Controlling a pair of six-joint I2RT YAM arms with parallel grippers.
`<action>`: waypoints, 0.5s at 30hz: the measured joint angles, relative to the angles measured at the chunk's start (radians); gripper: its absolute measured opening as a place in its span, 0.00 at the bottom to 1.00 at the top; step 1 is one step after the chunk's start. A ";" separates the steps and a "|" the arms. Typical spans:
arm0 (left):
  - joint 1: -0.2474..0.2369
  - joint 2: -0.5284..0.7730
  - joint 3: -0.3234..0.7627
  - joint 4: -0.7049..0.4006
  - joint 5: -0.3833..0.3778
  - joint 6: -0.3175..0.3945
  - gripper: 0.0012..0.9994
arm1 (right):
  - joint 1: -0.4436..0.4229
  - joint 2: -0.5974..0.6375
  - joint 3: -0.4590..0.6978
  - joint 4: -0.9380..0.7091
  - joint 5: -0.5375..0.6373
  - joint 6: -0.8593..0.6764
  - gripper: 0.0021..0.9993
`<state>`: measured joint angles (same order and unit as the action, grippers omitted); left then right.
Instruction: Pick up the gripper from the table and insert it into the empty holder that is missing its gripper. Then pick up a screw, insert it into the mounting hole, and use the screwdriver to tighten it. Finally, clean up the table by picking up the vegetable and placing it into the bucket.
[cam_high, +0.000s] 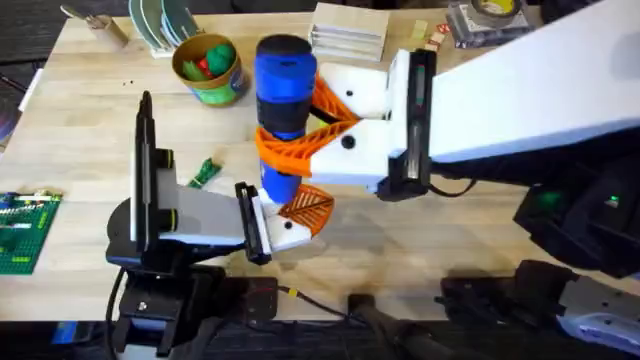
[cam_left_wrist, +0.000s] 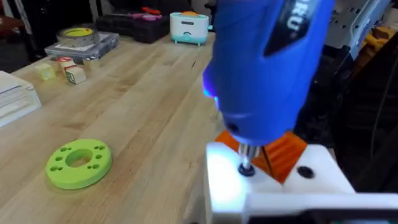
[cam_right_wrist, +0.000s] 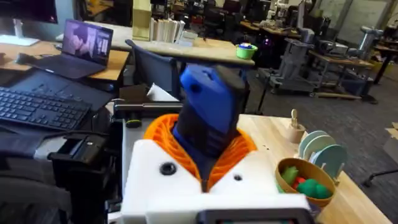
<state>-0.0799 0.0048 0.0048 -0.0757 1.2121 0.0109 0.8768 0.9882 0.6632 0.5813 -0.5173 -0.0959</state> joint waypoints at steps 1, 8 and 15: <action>0.000 0.000 0.000 0.000 0.000 0.000 0.00 | 0.000 0.000 0.000 0.000 0.000 -0.002 0.02; 0.000 0.000 0.000 0.004 0.000 0.000 0.00 | -0.006 0.000 0.000 0.077 -0.001 -0.002 0.02; 0.000 0.000 0.000 0.004 0.000 0.000 0.00 | -0.136 -0.101 0.001 0.180 -0.004 0.010 0.02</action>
<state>-0.0799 0.0048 0.0048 -0.0715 1.2118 0.0109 0.7404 0.8871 0.6643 0.7614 -0.5209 -0.0858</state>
